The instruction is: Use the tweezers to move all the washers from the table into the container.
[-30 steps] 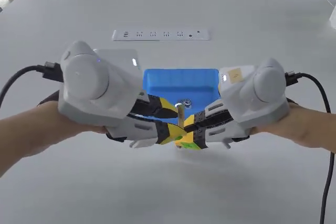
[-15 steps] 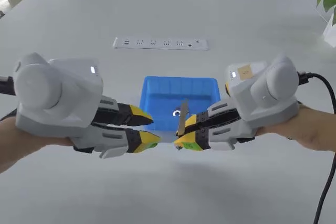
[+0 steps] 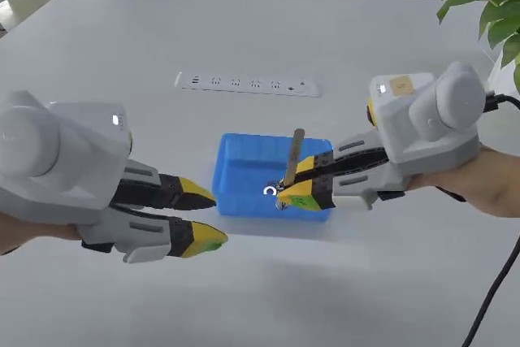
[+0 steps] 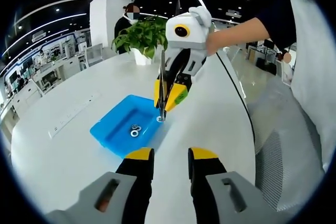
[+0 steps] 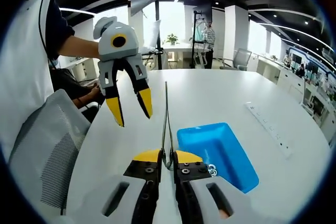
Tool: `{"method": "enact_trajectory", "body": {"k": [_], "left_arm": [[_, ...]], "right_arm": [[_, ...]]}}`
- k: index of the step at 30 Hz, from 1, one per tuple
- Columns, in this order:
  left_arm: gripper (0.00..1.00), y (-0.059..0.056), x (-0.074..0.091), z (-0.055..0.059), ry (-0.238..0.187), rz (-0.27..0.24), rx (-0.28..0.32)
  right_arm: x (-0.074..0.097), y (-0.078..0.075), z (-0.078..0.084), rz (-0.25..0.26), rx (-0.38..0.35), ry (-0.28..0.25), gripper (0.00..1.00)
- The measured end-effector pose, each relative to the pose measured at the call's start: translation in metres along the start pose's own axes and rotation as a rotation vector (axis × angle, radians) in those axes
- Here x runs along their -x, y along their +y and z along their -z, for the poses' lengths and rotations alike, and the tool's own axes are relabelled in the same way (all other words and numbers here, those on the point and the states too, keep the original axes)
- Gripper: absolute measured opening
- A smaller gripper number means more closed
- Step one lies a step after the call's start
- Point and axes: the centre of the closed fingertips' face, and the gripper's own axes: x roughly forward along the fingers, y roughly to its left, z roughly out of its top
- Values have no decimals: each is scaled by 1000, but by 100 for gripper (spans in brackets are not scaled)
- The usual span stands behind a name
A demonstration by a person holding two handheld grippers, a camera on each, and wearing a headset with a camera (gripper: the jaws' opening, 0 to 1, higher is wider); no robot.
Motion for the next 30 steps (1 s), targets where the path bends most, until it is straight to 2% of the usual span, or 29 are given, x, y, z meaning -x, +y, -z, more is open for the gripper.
{"method": "enact_trajectory", "body": {"k": [4, 15, 22, 30], "left_arm": [[32, 1, 1, -1, -12, -4, 12], [38, -1, -2, 12, 4, 6, 40], [39, 3, 1, 15, 2, 2, 57], [40, 1, -3, 15, -6, 9, 70]], "right_arm": [[3, -7, -7, 8, 6, -6, 9], [9, -36, -17, 52, -5, -39, 10], [3, -51, -9, 62, -22, -37, 10], [-7, -66, 5, 74, -50, -29, 10]]}}
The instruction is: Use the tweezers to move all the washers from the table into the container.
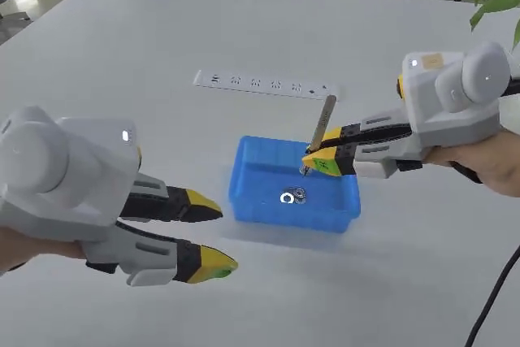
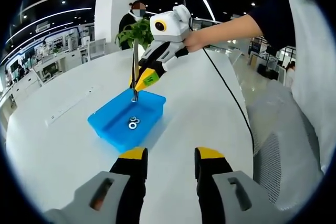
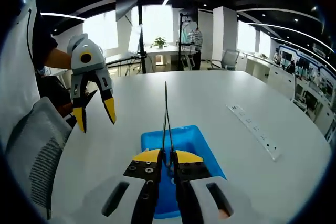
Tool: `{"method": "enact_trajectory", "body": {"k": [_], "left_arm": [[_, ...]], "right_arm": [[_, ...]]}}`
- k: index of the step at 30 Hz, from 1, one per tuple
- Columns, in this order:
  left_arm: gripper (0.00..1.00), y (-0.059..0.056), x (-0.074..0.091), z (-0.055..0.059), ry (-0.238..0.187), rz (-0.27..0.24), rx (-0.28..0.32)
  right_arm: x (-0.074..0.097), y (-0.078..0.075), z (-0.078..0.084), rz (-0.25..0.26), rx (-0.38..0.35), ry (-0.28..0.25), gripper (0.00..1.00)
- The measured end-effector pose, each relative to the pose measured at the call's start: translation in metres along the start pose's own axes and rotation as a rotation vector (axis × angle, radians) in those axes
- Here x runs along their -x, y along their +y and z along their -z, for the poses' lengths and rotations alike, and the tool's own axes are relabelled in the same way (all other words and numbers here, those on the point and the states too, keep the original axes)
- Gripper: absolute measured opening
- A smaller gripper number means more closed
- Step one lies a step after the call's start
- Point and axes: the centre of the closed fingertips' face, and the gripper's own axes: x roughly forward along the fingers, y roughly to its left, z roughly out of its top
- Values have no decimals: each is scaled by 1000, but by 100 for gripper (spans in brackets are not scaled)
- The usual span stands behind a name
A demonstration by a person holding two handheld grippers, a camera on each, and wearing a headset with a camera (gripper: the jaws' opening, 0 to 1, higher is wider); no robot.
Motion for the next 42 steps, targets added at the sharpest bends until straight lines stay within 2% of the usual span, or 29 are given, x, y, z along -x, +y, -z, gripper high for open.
{"method": "enact_trajectory", "body": {"k": [9, 14, 17, 27, 36, 42], "left_arm": [[42, -4, -5, 5, 18, 16, 3], [42, -3, -6, 7, 22, 16, 10], [42, -3, -6, 8, 22, 15, 17], [42, -5, -8, 9, 27, 20, 24], [42, -6, -6, 10, 29, 22, 23], [42, -6, -5, 9, 30, 19, 22]], "right_arm": [[-11, -8, 12, 1, -12, 9, 10], [-16, -8, 30, -9, -15, 53, 10], [-18, -8, 36, -9, -22, 58, 10], [-19, -9, 41, -4, -33, 65, 10], [-20, -7, 42, -4, -49, 65, 11], [-20, -5, 39, -6, -34, 67, 10]]}}
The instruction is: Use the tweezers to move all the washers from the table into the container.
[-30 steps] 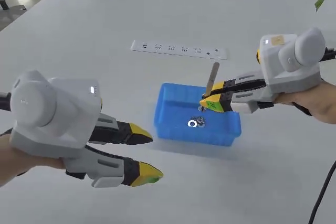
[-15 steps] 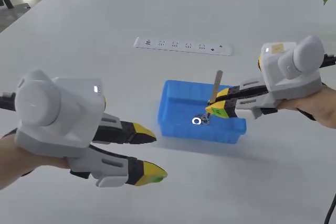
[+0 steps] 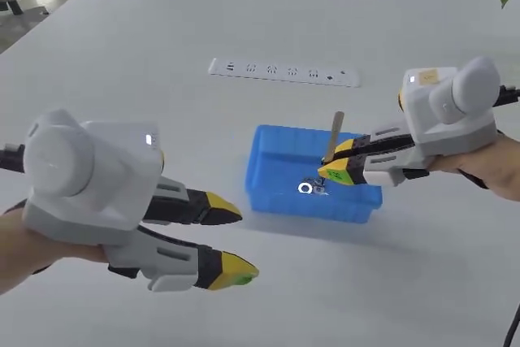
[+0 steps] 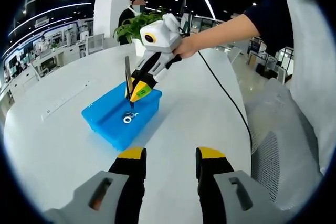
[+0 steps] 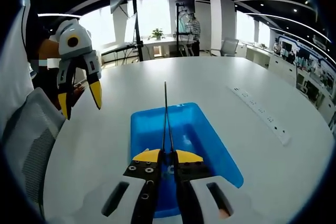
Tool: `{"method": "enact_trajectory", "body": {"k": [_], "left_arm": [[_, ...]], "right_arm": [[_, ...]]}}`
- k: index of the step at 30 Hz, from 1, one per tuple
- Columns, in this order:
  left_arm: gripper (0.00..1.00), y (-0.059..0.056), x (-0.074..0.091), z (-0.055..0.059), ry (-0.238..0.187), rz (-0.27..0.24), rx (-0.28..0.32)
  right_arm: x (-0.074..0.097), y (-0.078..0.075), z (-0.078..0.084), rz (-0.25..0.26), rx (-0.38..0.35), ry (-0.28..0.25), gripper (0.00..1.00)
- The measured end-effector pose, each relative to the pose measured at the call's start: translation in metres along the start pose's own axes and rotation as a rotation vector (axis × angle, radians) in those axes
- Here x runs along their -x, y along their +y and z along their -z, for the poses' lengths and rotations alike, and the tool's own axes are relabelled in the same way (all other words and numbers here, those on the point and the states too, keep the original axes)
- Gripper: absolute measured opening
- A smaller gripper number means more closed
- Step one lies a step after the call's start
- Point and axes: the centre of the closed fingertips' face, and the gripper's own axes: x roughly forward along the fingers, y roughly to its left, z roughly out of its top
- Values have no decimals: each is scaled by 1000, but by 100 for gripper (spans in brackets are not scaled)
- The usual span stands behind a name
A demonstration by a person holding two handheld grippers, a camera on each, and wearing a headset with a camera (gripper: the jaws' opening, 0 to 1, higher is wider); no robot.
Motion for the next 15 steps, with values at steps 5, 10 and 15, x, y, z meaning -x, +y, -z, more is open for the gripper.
{"method": "enact_trajectory", "body": {"k": [5, 10, 15], "left_arm": [[42, 5, 2, -4, -10, -15, -3], [42, 25, 6, -38, -123, -74, 11], [42, 39, 0, -71, -138, -83, -68]], "right_arm": [[3, -1, -5, 11, 11, -1, 10], [12, 0, -19, 22, 10, -21, 9], [18, 14, -36, 3, 54, -36, 8]]}}
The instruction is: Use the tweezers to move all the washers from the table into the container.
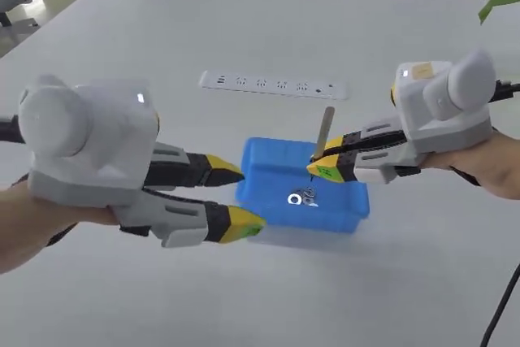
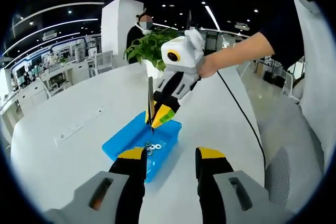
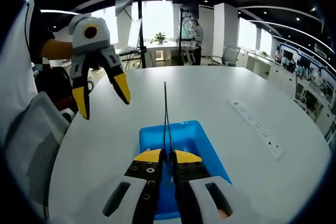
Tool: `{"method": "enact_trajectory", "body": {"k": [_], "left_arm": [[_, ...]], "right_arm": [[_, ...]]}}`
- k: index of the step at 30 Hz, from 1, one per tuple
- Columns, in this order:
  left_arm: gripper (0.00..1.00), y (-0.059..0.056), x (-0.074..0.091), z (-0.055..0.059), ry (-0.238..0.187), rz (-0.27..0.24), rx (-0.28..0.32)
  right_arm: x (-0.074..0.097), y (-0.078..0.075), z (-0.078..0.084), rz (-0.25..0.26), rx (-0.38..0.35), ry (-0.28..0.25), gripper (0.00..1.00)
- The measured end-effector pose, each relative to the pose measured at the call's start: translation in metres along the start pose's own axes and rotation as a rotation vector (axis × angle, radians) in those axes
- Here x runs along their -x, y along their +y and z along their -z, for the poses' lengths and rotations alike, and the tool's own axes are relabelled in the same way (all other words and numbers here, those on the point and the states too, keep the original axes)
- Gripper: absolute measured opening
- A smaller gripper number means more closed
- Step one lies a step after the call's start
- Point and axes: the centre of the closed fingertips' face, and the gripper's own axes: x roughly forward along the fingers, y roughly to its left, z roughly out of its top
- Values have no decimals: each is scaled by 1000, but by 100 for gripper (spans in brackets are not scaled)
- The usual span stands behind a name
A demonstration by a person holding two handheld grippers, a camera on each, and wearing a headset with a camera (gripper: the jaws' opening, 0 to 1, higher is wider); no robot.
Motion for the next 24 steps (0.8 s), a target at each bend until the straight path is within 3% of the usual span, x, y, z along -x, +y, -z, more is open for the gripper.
{"method": "enact_trajectory", "body": {"k": [1, 4, 9, 16, 21, 24], "left_arm": [[42, 0, -1, -3, -3, 2, -7], [42, 5, -11, -26, -24, 13, -54], [41, 5, -24, -45, -45, 36, -82], [38, -12, -36, -44, -36, 92, -99], [21, -23, -38, -46, -46, 140, -91], [20, -23, -38, -51, -65, 139, -94]], "right_arm": [[1, 4, -4, -5, 15, -3, 8], [3, 15, -9, -25, 52, 4, 8], [7, 31, -5, -53, 95, 38, 8], [13, 46, 0, -82, 118, 73, 8], [15, 54, 5, -102, 125, 99, 8], [15, 60, 6, -120, 124, 110, 8]]}}
